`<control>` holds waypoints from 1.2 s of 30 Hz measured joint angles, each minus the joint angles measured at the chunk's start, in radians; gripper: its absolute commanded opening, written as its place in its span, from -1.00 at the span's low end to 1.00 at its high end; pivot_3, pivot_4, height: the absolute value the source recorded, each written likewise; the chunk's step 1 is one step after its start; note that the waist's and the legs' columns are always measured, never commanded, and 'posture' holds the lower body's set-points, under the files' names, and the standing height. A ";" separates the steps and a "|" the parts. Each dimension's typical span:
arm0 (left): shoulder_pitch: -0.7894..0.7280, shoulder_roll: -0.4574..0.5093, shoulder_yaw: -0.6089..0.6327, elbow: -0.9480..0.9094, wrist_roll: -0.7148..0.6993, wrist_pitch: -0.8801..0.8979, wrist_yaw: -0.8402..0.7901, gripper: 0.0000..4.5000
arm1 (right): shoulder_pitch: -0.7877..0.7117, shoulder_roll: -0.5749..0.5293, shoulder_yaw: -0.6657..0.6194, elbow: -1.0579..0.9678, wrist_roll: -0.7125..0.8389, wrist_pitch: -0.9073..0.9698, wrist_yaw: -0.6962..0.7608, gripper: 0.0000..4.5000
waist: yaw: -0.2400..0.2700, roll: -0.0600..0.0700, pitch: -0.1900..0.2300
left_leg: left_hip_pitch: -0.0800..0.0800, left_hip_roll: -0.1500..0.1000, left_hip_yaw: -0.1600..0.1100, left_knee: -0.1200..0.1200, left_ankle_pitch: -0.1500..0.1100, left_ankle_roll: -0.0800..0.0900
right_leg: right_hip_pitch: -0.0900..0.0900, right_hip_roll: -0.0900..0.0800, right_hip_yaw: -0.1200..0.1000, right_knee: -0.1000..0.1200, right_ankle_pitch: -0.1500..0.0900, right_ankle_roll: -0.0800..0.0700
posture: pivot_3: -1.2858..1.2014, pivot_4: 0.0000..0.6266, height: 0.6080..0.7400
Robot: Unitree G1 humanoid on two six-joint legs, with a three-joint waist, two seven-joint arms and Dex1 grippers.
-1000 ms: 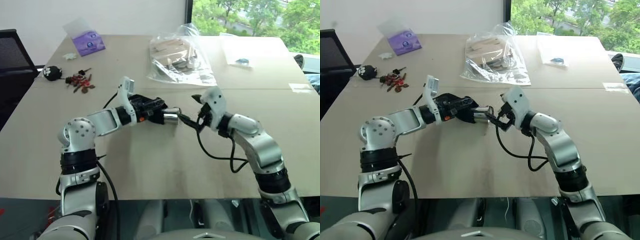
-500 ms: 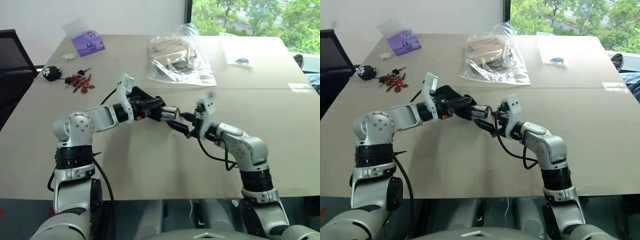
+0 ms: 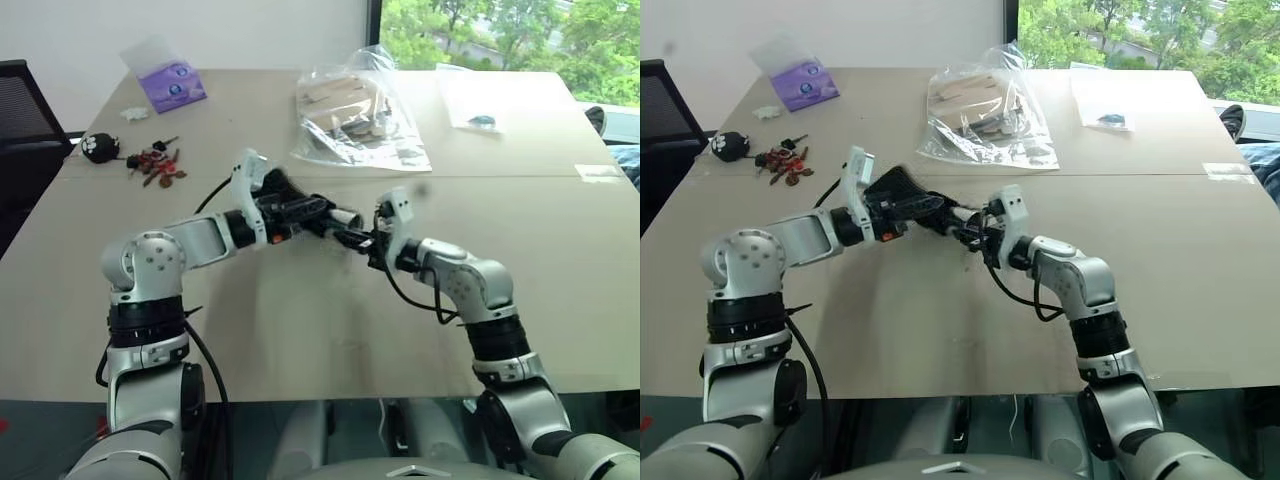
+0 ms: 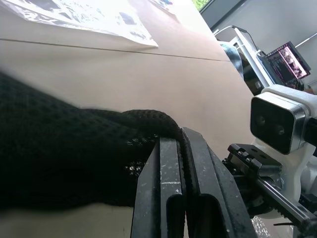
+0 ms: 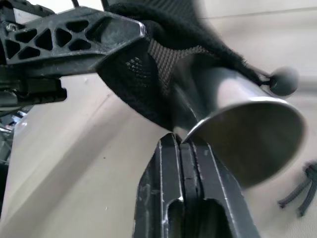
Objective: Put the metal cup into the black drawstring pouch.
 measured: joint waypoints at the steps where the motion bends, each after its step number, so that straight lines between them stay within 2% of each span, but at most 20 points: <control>1: 0.004 0.000 0.002 -0.005 -0.001 0.002 0.003 -1.00 | 0.000 -0.005 0.014 0.000 -0.014 -0.032 0.007 -0.99 | 0.000 0.000 0.000 | 0.000 0.000 0.000 0.000 0.000 0.000 | 0.000 0.000 0.000 0.000 0.000 0.000 | 0.03 -0.52 1.00; 5: 0.005 0.000 0.006 -0.019 -0.013 0.017 0.008 -1.00 | 0.001 -0.039 0.087 -0.001 -0.090 -0.182 0.048 -0.99 | 0.000 0.000 0.000 | 0.000 0.000 0.000 0.000 0.000 0.000 | 0.000 0.000 0.000 0.000 0.000 0.000 | 0.03 -0.52 1.00; 8: 0.003 -0.018 0.007 -0.025 -0.031 0.023 0.014 -1.00 | -0.007 -0.098 0.211 0.011 -0.226 -0.386 0.106 -0.99 | -0.001 0.000 0.000 | 0.000 0.000 0.000 0.000 0.000 0.000 | 0.000 0.000 0.000 0.000 0.000 0.000 | 0.03 -0.52 1.00; 15: -0.035 -0.055 0.005 -0.025 -0.039 0.044 0.032 -1.00 | -0.133 -0.100 0.329 0.256 -0.420 -0.647 0.132 -0.99 | -0.001 0.000 0.000 | 0.000 0.000 0.000 0.001 0.000 0.000 | 0.000 0.000 0.000 0.000 0.000 0.000 | 0.03 -0.52 1.00; 22: -0.001 -0.054 0.034 -0.042 -0.059 0.124 0.042 -1.00 | -0.247 -0.095 0.409 0.482 -0.647 -0.859 0.047 -0.99 | -0.003 0.000 0.000 | 0.000 0.000 0.000 0.000 0.000 0.000 | 0.000 0.000 0.000 0.000 0.000 0.000 | 0.03 -0.52 1.00; 31: 0.043 -0.042 0.031 -0.036 -0.022 0.071 0.023 -1.00 | -0.244 -0.163 0.437 0.511 -0.788 -0.977 0.027 -0.99 | 0.001 0.000 0.000 | 0.000 0.000 0.000 0.001 0.000 0.000 | 0.000 -0.001 0.000 0.000 0.000 0.000 | 0.03 -0.52 1.00; 36: 0.085 -0.017 -0.076 -0.036 0.081 -0.043 -0.032 -1.00 | -0.248 -0.182 0.453 0.510 -0.847 -1.024 0.028 -0.99 | -0.002 0.000 0.000 | 0.000 0.000 0.000 0.001 0.000 0.000 | 0.000 0.000 0.000 0.000 0.000 0.000 | 0.03 -0.52 1.00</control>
